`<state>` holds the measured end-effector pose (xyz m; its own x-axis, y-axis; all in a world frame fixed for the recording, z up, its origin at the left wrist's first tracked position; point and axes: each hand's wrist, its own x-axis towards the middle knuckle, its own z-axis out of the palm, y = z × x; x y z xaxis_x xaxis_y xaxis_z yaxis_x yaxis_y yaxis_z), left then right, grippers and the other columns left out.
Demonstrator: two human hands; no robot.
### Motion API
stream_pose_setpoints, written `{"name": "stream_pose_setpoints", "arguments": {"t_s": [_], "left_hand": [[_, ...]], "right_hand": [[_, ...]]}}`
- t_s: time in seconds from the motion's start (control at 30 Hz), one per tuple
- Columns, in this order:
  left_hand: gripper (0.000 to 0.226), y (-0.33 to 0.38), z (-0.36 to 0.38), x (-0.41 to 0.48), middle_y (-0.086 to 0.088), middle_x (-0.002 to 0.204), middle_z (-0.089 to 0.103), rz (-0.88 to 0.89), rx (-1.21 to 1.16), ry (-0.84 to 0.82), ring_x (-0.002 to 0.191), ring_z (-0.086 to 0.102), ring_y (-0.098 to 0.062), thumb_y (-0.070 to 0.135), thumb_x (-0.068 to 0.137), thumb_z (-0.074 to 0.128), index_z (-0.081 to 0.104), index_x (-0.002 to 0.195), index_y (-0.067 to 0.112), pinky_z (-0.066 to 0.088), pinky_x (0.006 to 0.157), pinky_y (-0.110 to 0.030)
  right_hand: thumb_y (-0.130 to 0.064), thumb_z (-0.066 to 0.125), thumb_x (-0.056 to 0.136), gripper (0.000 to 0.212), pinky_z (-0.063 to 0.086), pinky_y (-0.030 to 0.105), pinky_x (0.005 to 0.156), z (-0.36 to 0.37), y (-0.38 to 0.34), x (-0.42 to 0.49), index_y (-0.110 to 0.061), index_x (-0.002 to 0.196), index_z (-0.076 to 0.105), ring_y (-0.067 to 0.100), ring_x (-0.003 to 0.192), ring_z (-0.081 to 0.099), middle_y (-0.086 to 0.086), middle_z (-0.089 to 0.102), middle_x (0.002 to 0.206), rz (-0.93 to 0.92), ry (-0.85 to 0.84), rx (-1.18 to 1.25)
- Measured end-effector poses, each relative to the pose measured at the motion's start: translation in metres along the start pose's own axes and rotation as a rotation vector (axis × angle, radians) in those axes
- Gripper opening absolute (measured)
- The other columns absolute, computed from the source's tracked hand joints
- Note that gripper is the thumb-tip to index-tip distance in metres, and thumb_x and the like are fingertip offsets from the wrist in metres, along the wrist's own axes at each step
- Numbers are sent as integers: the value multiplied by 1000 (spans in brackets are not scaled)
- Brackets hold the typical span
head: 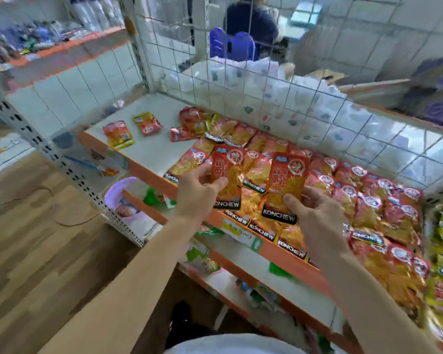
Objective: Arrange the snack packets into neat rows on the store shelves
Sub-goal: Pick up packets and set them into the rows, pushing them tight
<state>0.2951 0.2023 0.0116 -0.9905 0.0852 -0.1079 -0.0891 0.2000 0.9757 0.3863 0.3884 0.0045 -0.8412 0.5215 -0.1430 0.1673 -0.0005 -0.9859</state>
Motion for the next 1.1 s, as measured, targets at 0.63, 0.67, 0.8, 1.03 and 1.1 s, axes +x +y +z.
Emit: {"name": "stream_pose_setpoints", "arguments": {"t_s": [0.63,0.67,0.8,1.03,1.1], "left_hand": [[20,-29,-48,92,4,84,75,39,38,-474,86,71,-19,10,87,75,69,85,30,59,78,-30],[20,-30,-48,91,4,84,75,23,26,-490,86,71,-22,9,87,75,70,84,28,59,80,-33],[18,-31,-42,85,-3,86,76,-14,9,-586,86,73,-26,6,85,76,70,85,23,60,84,-45],[20,-23,-30,92,13,77,72,49,-9,-608,74,68,1,10,88,75,67,88,28,52,70,-17],[21,-24,-25,89,12,78,71,49,-15,-592,71,67,2,10,88,75,66,87,29,54,70,-18]], "right_hand": [[-7,66,93,17,54,23,81,108,12,-24,-23,98,71,8,91,72,-9,77,92,99,434,25],[-7,66,94,17,54,20,78,109,12,-28,-23,96,71,7,89,72,-9,77,91,99,451,23],[-10,67,93,13,55,28,83,106,15,-40,-21,98,72,11,92,72,-7,77,93,111,533,13],[-10,68,93,13,55,27,81,96,18,-50,-23,95,71,9,91,72,-8,77,92,110,617,18],[-10,68,93,15,55,25,79,92,21,-53,-24,95,70,7,90,72,-9,77,92,120,621,19]]}}
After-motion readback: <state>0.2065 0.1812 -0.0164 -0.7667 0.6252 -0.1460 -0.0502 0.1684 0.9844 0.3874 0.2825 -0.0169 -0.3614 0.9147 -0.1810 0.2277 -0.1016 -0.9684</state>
